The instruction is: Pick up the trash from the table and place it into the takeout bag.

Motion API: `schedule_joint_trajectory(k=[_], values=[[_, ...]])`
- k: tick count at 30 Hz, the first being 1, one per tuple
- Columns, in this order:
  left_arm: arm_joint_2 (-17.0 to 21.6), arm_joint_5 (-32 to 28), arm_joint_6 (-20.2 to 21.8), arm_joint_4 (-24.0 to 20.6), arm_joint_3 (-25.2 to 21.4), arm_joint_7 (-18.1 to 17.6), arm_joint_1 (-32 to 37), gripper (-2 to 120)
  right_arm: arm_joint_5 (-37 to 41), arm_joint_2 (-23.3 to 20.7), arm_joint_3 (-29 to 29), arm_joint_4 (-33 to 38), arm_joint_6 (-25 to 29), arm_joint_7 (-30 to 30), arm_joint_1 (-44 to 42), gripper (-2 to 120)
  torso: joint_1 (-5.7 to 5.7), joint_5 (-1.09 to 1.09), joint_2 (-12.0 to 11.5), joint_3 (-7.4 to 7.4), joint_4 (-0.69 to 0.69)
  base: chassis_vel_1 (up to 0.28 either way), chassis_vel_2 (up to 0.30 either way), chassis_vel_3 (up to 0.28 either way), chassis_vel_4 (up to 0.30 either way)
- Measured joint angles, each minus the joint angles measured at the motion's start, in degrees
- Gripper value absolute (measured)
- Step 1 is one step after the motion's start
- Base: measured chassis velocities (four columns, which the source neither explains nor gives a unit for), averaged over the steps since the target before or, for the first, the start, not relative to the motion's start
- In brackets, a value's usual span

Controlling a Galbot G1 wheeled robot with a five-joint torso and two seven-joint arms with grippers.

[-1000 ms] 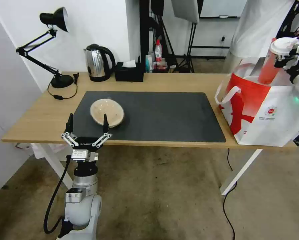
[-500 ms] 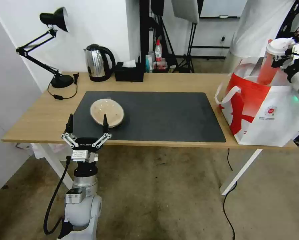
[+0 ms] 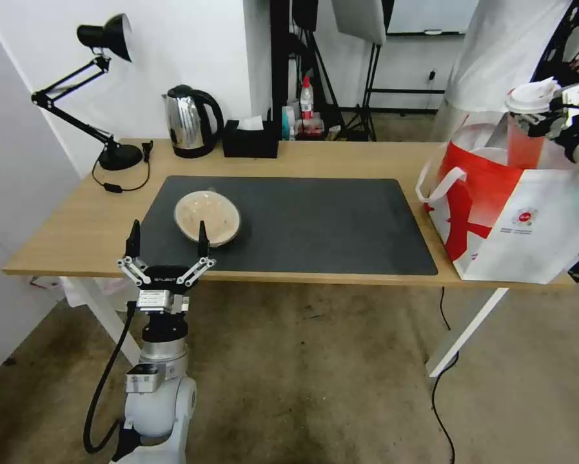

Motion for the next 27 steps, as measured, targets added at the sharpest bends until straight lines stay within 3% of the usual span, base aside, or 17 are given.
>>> schedule_joint_trajectory(k=[6,11,16,27], values=[[0.0,0.0,-0.2,0.0,-0.4,0.0,0.1,100,-3.3,-1.4,1.9,3.1,-12.0,-4.9,0.6,88,0.0,0.0,0.0,0.0,-0.01,0.0,0.0,0.0,0.0],[0.0,-0.2,-0.2,-0.1,-0.6,0.0,0.1,100,-6.0,-1.5,2.2,3.4,-19.5,-9.8,2.9,100,0.01,0.0,0.0,0.0,0.0,0.0,0.0,0.0,0.0],[0.0,-0.2,-0.2,-0.1,-0.7,0.0,0.0,100,-9.0,-1.8,2.2,3.1,-20.8,-13.4,4.1,100,0.01,0.0,0.0,0.0,0.0,0.0,0.0,0.0,0.0],[-0.2,-0.2,-0.2,-0.1,-0.6,0.0,-0.2,100,-9.2,-1.7,1.8,2.6,-19.8,-13.8,5.0,100,0.01,0.01,0.0,0.0,0.0,0.0,0.0,0.0,0.0]])
